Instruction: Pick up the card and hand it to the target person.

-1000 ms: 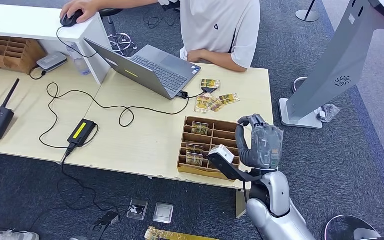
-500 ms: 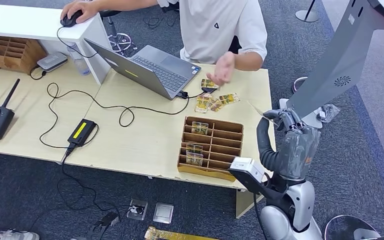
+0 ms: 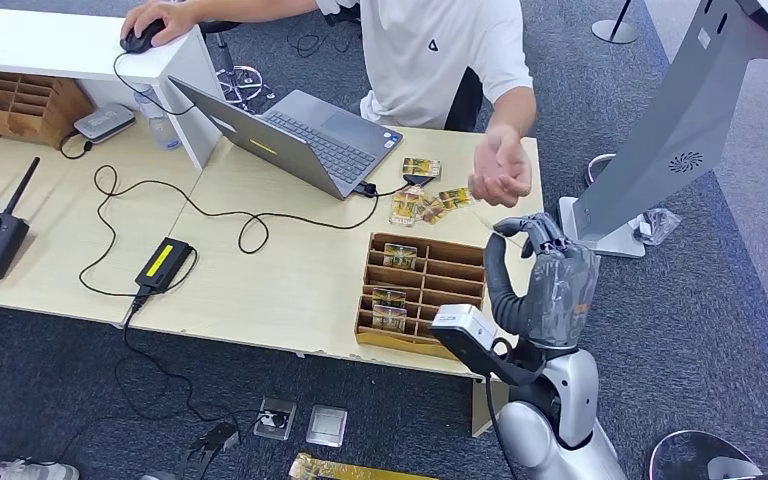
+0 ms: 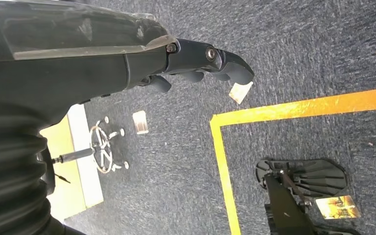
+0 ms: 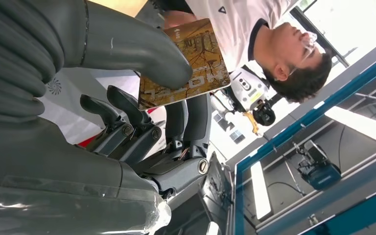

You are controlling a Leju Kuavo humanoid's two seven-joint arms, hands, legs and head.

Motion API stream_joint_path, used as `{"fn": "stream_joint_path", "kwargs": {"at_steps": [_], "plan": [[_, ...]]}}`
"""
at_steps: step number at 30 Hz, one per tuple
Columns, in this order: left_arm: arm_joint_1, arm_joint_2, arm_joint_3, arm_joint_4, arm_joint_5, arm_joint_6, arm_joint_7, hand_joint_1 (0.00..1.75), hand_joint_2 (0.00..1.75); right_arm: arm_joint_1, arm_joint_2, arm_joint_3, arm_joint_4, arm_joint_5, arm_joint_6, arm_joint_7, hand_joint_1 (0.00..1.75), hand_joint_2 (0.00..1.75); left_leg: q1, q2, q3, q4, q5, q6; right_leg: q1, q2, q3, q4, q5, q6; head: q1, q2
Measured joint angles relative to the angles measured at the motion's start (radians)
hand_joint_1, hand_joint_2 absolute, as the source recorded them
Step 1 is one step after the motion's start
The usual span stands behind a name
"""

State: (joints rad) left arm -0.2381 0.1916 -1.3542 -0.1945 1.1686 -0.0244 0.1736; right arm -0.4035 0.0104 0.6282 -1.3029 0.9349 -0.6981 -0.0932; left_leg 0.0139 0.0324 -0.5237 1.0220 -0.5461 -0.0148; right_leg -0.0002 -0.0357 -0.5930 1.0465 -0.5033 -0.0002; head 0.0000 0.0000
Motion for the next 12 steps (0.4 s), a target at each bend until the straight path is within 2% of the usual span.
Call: {"fn": "stream_joint_path", "kwargs": {"at_steps": [12], "plan": [[0.001,0.003,-0.002,0.0,0.004,-0.005,0.0,0.0,1.75,0.0,-0.001,0.007,-0.004,-0.003,0.0,-0.008,1.75,1.75,0.0,-0.001,-0.001,0.001,0.0,0.0,0.0,-0.001,-0.001,0.001,0.0,0.0,0.0,0.0]]}}
